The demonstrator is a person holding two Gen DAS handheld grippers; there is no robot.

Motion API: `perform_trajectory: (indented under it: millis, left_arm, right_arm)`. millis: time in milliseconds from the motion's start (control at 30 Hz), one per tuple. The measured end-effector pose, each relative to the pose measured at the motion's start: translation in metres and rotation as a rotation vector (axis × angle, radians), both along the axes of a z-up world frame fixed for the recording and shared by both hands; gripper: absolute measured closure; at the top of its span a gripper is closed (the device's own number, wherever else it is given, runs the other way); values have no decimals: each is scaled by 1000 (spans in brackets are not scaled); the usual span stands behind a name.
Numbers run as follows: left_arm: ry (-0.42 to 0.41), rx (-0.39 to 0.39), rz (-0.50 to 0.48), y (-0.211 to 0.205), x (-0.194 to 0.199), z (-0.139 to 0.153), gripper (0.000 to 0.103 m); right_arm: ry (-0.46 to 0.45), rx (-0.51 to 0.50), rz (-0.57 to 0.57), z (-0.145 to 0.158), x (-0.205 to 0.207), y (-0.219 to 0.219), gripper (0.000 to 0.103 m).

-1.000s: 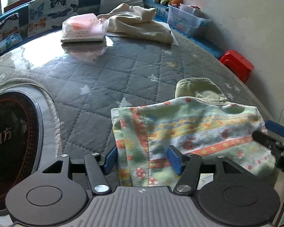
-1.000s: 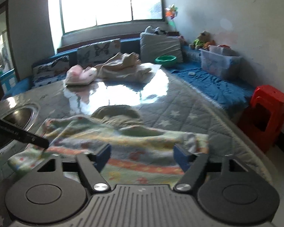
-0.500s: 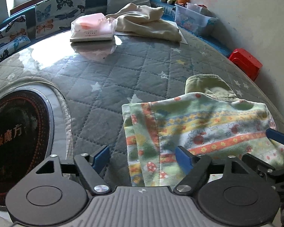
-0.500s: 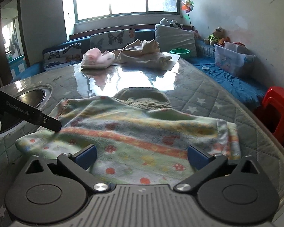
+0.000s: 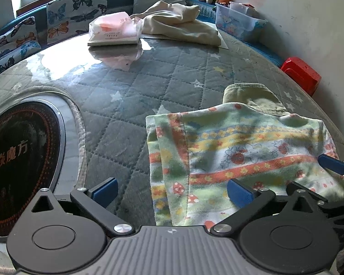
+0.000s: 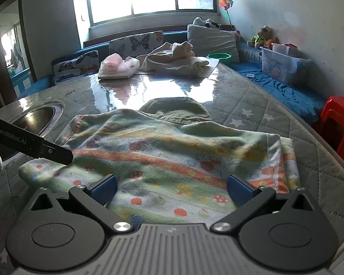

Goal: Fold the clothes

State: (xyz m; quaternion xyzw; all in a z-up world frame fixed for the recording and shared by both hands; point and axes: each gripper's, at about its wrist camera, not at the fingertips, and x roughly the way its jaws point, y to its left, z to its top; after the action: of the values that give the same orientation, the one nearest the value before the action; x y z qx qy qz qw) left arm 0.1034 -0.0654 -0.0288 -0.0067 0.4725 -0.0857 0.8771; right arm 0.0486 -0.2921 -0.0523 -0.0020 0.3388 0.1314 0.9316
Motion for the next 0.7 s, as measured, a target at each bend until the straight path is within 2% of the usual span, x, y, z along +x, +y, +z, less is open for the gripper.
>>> perform_trajectory:
  millis: [300,467,700]
  left_arm:
    - [-6,5,16,0,-6,5,0]
    - [-23,36,8,-1,-12,5,0]
    - [-19,53,18,2,-15,1,0]
  right_arm:
    - [18,-11,8,2,2,3,0]
    - [8,30,7,10,-1,1,0]
    - [2,-26,11,2,-3,6,0]
